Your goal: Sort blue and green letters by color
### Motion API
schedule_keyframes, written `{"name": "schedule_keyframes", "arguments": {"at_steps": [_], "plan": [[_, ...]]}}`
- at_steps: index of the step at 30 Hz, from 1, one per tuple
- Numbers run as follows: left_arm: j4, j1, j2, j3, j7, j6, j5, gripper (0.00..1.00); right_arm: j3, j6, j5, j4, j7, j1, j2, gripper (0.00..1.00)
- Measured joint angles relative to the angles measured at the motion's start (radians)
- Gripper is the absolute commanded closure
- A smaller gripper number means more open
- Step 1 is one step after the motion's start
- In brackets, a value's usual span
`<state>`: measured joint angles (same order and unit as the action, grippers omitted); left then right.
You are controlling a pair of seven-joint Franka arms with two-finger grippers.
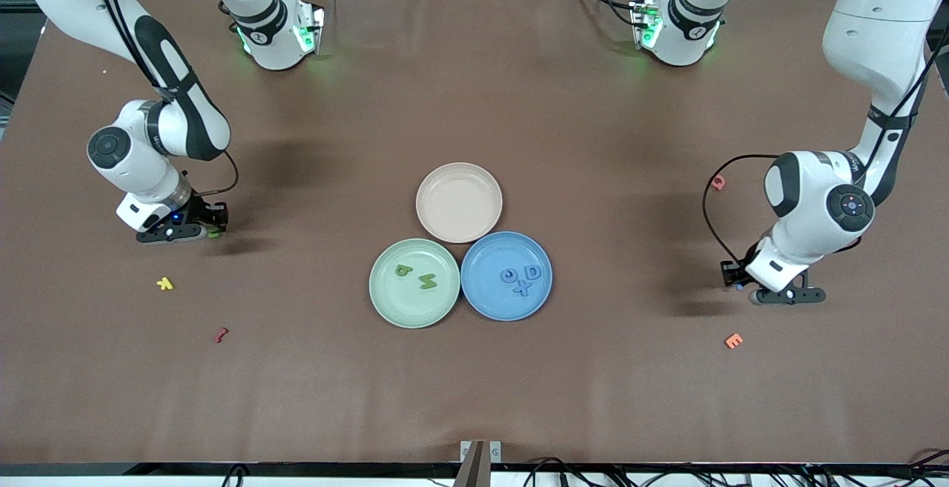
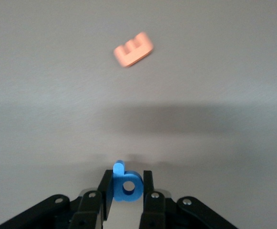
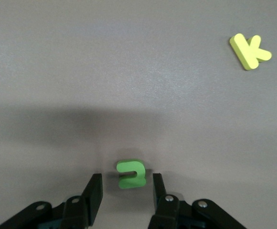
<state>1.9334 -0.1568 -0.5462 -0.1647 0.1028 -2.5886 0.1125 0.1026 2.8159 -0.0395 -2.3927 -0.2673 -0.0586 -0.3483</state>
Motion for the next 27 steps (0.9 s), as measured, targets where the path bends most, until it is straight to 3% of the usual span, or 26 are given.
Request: {"name": "schedule_keyframes", "arguments": {"at_steps": [7,15,20,27], "plan": [[-0.072,0.082,0.006,-0.054,0.279,0.043,0.000,1.00,-0.085,0.003,0.000,0.008,-0.001,-0.089,-0.012,0.50],[-0.108,0.240,0.006,-0.057,0.581,0.045,0.000,1.00,-0.104,0.004,0.000,0.019,-0.003,-0.106,-0.024,0.51],[-0.132,0.332,0.006,-0.058,0.742,0.046,0.000,1.00,-0.105,0.008,0.000,0.021,-0.005,-0.107,-0.026,0.59],[-0.147,0.468,0.001,-0.056,0.921,0.048,0.000,1.00,-0.105,0.023,0.000,0.021,-0.007,-0.108,-0.030,0.78]]}}
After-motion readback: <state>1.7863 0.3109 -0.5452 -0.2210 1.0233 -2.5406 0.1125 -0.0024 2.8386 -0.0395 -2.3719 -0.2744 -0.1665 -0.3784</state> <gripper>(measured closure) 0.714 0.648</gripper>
